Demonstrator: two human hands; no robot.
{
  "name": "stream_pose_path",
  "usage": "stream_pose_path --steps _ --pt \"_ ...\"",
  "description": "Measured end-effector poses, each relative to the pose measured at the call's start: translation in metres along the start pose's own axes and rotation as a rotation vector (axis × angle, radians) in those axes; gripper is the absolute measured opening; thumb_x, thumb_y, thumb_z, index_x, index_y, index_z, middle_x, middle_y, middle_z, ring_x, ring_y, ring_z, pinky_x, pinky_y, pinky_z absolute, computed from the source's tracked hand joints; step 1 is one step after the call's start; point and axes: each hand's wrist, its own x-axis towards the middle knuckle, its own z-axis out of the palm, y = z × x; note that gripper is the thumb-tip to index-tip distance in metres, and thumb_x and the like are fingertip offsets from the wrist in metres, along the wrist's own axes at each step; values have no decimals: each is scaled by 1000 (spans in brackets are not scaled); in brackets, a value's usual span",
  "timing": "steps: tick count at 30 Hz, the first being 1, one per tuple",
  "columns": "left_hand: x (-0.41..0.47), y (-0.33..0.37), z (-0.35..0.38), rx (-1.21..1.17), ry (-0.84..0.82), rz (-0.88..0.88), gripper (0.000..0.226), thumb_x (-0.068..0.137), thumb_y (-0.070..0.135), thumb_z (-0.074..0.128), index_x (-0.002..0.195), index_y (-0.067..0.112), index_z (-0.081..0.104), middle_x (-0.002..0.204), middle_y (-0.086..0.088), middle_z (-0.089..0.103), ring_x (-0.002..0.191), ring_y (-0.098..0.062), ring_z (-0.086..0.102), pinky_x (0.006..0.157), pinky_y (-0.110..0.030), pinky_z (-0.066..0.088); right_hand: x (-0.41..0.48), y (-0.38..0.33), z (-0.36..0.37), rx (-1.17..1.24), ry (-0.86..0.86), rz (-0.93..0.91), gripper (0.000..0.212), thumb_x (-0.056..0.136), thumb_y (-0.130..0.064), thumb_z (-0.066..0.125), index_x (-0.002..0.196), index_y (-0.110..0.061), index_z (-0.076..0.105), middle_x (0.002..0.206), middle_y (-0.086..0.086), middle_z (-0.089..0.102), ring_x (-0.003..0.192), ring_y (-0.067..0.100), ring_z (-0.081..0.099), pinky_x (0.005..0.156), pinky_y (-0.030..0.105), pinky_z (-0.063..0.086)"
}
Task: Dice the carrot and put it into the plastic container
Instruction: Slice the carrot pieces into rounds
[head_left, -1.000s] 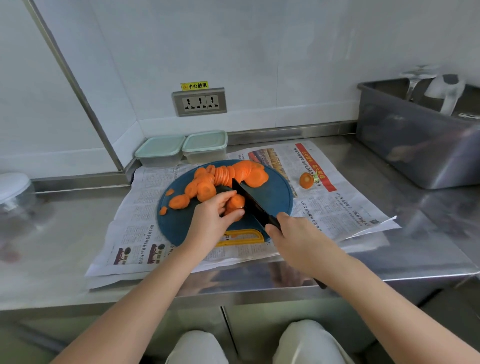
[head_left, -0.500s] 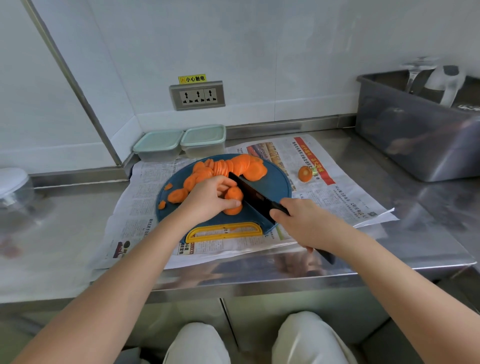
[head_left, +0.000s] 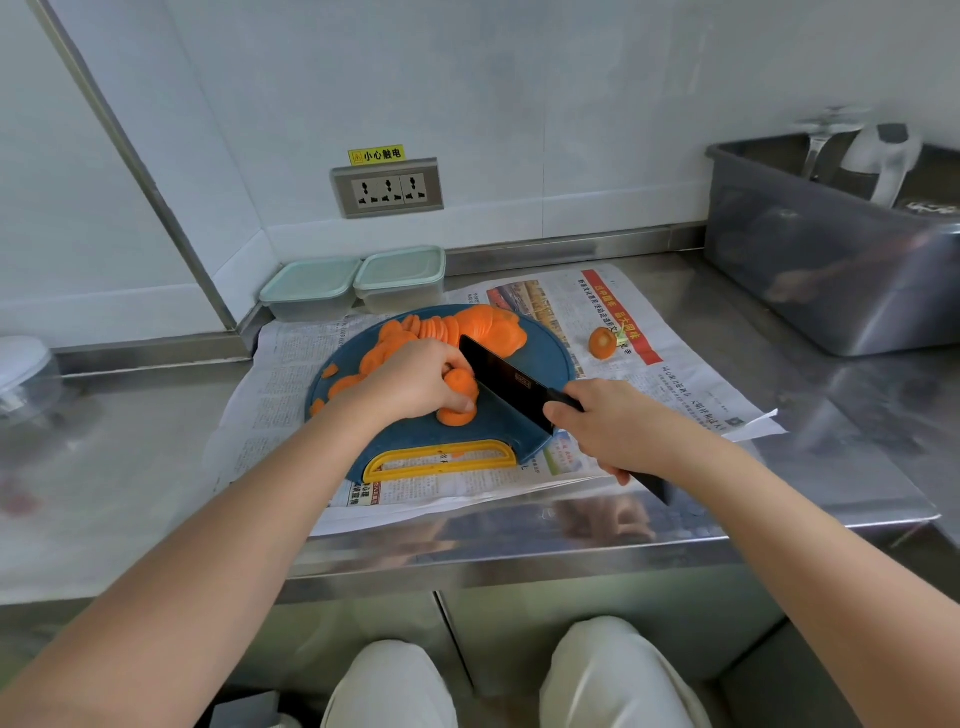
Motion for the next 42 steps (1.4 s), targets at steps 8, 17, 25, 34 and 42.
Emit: stream_pose_path --steps 8,17,25,34,42 --pt "-1 5 -4 115 -60 64 38 75 29 78 111 22 65 79 7 58 70 -8 52 55 -21 35 1 2 -1 -1 -3 -10 28 101 -36 39 93 -11 50 70 4 49 44 12 47 39 20 42" --pt "-17 -27 -16 144 -55 13 19 74 19 75 89 9 69 80 -4 66 76 -17 59 64 -24 45 -5 7 -1 0 -5 -23 28 101 -35 39 95 -10 50 70 4 48 42 10 45 40 20 41" --pt "-39 -55 -24 203 77 -87 7 86 3 55 80 5 57 72 -5 51 73 -20 53 51 -16 29 2 6 1 14 0 -16 32 101 -36 40 100 -6 52 70 7 49 44 13 45 40 23 42" --pt "-36 8 4 -179 115 99 49 76 29 78 123 23 63 118 5 65 101 -6 58 91 -23 47 -9 24 -17 16 33 18 27 101 -34 40 96 -11 53 66 6 50 43 13 43 39 21 40" --pt "-18 19 23 -182 -20 159 58 73 26 81 126 23 58 111 9 62 102 -4 57 89 -18 46 -21 31 -9 -72 57 -23 24 101 -28 39 84 -14 47 66 5 55 42 13 49 46 27 45"
